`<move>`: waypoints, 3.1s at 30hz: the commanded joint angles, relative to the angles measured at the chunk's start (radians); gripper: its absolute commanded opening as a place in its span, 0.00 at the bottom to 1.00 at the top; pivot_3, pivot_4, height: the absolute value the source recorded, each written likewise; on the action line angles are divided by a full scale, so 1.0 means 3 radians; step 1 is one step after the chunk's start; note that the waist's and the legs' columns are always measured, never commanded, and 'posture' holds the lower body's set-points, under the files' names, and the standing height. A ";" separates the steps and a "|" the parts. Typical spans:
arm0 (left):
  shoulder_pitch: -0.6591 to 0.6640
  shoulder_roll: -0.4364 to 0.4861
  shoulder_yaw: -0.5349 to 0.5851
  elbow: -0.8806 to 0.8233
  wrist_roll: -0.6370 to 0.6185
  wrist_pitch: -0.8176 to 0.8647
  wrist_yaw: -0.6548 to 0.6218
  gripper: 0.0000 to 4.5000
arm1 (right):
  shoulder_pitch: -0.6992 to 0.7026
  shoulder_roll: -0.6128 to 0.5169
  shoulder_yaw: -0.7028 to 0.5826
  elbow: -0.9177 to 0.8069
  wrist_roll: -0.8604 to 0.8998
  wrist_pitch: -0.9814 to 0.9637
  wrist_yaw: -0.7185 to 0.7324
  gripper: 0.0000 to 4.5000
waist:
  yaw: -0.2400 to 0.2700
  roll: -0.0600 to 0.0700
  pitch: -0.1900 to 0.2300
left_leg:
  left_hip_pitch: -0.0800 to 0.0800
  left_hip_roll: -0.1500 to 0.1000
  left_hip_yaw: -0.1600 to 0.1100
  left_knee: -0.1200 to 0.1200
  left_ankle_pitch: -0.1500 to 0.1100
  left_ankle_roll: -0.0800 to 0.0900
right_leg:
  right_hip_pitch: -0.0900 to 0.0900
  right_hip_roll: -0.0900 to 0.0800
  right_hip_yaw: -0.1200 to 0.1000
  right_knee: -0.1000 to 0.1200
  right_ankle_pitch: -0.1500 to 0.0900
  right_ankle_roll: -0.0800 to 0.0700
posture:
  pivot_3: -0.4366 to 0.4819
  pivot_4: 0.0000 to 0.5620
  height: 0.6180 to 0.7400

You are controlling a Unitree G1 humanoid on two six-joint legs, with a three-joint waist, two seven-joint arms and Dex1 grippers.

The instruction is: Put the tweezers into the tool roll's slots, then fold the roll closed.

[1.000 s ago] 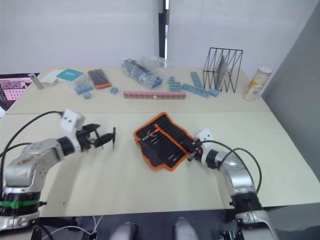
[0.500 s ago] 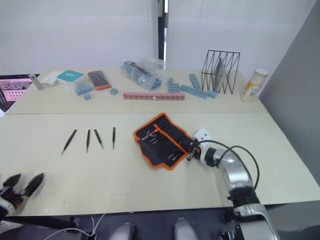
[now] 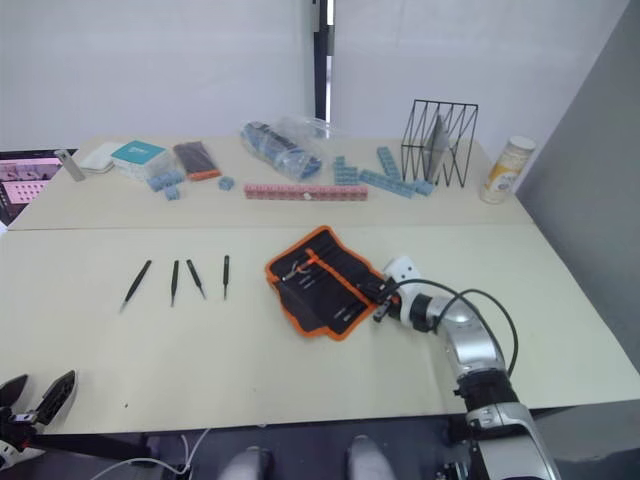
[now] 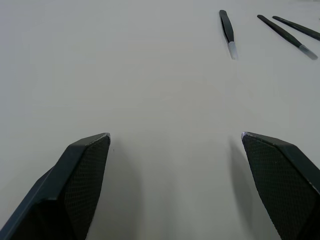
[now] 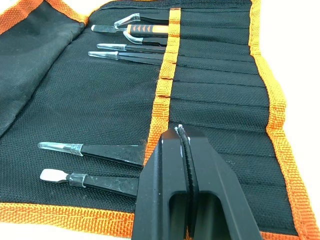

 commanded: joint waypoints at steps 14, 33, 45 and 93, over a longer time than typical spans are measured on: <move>-0.1344 0.0553 -0.0907 -0.0367 0.0228 0.1392 0.0945 0.99 | 0.0272 -0.0076 0.0040 -0.0412 -0.0020 0.0204 -0.0011 0.00 | -0.0015 0.0000 0.0000 | -0.0001 -0.0004 -0.0004 -0.0004 -0.0002 -0.0002 | 0.0001 0.0002 0.0001 0.0006 0.0018 0.0030 | 0.48 0.27 0.97; -0.2012 0.0611 -0.1301 0.0176 0.0501 0.1884 0.1090 0.62 | 0.0331 -0.0096 -0.0020 -0.0789 0.0036 0.0380 -0.0076 0.00 | 0.0014 0.0003 0.0000 | 0.0002 -0.0004 -0.0010 -0.0008 -0.0002 -0.0001 | 0.0003 0.0004 -0.0003 0.0009 0.0018 0.0030 | 0.48 0.27 0.97; -0.2168 0.0612 -0.1289 0.0371 0.0542 0.1598 0.0940 0.00 | 0.0257 -0.0095 -0.0152 -0.1220 0.0245 0.0528 -0.0144 0.00 | 0.0046 0.0007 0.0003 | -0.0005 -0.0006 -0.0012 -0.0005 -0.0002 -0.0001 | 0.0001 0.0003 -0.0003 0.0007 0.0019 0.0033 | 0.48 0.27 0.97; -0.4196 0.0364 -0.3825 -0.0237 0.0291 0.3464 -0.0170 0.00 | 0.0802 0.0123 0.0066 -0.1090 -0.0050 0.0398 -0.0743 0.00 | 0.0009 0.0005 0.0005 | -0.0008 -0.0008 -0.0019 0.0001 -0.0001 0.0000 | 0.0003 0.0009 0.0000 0.0009 0.0021 0.0038 | 0.48 0.27 0.97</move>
